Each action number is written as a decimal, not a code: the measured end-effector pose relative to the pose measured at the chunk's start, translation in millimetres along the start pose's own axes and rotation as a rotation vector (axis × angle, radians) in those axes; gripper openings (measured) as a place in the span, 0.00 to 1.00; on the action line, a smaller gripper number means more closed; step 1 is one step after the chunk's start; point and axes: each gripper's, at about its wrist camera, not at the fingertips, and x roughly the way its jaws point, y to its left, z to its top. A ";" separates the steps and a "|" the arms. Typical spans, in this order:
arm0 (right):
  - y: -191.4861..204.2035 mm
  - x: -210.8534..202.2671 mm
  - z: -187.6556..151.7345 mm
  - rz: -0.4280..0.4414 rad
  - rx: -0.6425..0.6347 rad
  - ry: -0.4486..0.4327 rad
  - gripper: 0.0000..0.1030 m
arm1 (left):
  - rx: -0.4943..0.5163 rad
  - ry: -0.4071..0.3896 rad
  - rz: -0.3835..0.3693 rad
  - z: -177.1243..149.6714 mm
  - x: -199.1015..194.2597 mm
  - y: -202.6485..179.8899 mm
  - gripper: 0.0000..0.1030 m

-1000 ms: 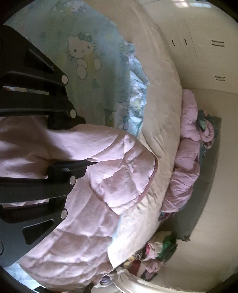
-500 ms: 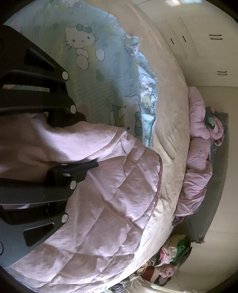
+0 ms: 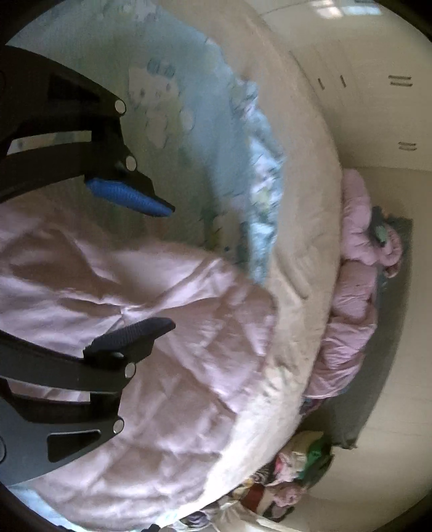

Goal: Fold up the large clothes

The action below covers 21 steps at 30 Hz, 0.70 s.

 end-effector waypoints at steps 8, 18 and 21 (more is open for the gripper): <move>63.9 -77.5 -40.4 0.263 -0.177 -0.031 0.74 | 0.074 -0.035 -0.129 -17.1 -60.3 -64.9 0.75; 128.3 -37.6 -82.5 0.268 -0.310 0.179 0.79 | 0.222 0.112 -0.100 -70.8 -5.5 -113.5 0.81; 133.2 -27.4 -87.2 0.246 -0.319 0.201 0.79 | 0.214 0.122 -0.106 -73.5 3.8 -113.2 0.82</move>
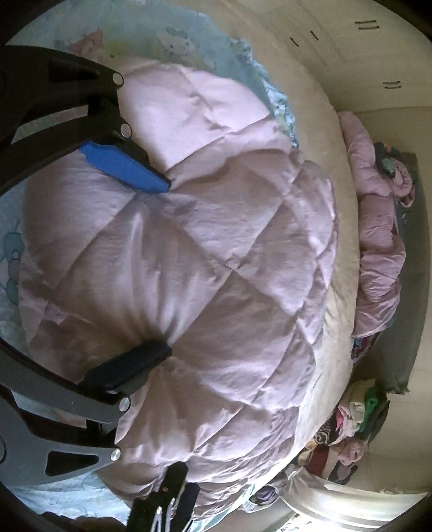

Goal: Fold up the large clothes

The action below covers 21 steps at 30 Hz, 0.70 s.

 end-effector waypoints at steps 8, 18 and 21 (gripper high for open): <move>3.8 8.6 -11.7 -0.026 0.006 -0.020 0.80 | -0.023 -0.007 -0.025 -3.1 5.5 3.5 0.82; -46.0 -59.2 -16.4 0.101 0.162 -0.075 0.89 | -0.066 -0.078 -0.004 9.7 -56.8 22.5 0.91; -63.2 -79.1 -25.3 0.083 0.191 -0.100 0.93 | -0.086 -0.096 0.016 9.8 -65.8 32.3 0.91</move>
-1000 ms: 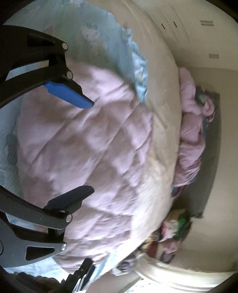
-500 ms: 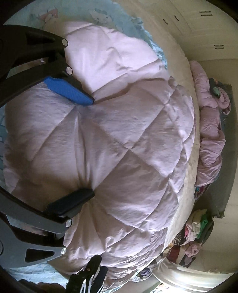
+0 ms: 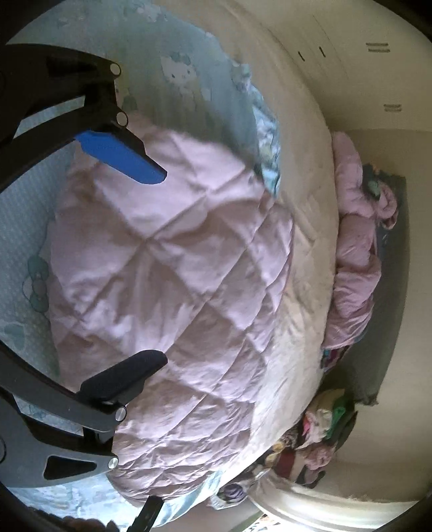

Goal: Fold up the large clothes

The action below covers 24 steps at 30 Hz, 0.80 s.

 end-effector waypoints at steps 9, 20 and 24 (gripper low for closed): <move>-52.5 -46.1 -19.7 -0.046 0.088 -0.047 0.93 | -0.065 -0.013 0.078 -7.9 -20.7 34.4 0.91; -83.9 -49.3 -40.0 -0.085 0.167 -0.022 0.93 | -0.140 0.044 0.108 -27.0 -18.2 72.3 0.91; -87.1 -37.0 -47.8 -0.066 0.197 0.009 0.93 | -0.198 0.073 0.106 -32.1 -8.4 86.7 0.91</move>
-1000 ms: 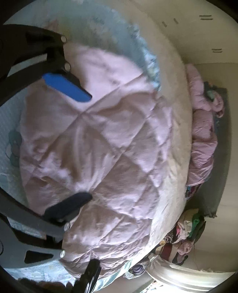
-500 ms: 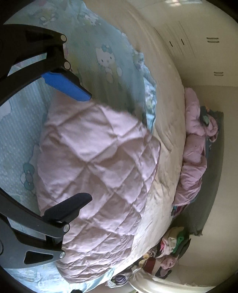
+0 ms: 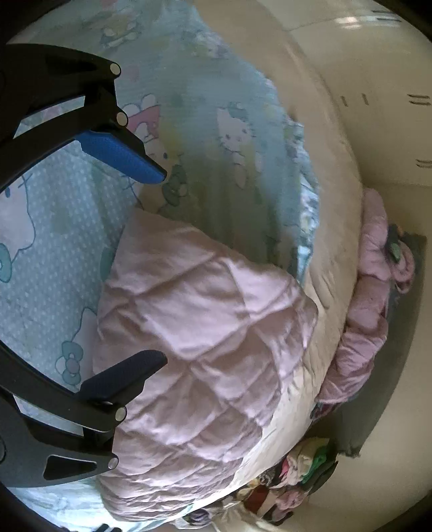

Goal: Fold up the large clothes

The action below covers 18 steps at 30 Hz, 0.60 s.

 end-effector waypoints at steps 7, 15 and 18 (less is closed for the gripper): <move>-0.5 26.9 -4.3 0.062 0.052 0.071 0.93 | -0.064 0.062 -0.052 -6.1 23.1 9.2 0.91; -8.7 58.4 3.9 0.155 0.181 0.119 0.95 | -0.283 0.135 -0.245 -5.8 52.1 31.7 0.91; -18.2 72.1 10.6 0.213 0.272 0.130 0.96 | -0.342 0.155 -0.296 -5.5 64.2 34.4 0.91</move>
